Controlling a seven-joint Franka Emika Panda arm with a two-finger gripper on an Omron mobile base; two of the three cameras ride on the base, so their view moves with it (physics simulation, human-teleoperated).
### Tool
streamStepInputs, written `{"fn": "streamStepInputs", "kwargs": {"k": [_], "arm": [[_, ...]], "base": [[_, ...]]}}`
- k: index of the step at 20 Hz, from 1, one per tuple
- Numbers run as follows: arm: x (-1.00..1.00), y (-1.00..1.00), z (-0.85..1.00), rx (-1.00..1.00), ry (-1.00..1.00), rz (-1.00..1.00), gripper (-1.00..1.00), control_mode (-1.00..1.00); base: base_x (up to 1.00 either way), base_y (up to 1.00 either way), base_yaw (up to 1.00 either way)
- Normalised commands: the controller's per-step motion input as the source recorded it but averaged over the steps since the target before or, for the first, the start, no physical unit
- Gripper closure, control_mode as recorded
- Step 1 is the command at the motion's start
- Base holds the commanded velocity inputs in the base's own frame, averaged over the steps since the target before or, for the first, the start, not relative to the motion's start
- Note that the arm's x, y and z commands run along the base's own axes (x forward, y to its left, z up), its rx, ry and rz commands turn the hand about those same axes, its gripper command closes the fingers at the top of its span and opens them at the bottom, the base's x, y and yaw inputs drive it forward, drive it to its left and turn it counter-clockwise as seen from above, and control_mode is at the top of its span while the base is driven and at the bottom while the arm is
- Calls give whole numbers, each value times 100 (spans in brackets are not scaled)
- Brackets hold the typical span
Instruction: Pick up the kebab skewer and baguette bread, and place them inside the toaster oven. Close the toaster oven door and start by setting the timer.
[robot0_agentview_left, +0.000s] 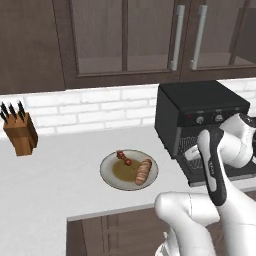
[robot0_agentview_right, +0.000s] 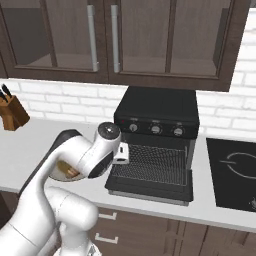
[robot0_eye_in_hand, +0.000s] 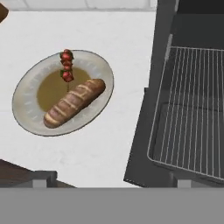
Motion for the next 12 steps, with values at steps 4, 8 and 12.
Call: {"fn": "streamStepInputs", "kwargs": {"k": [4, 8, 12], "arm": [[3, 100, -1, 0, 6, -26, -100, -100], [23, 100, 0, 0, 13, -35, -100, -100], [49, 95, 0, 0, 32, -25, -100, -100]], "base": [[0, 0, 0], [0, 0, 0], [0, 0, 0]]}}
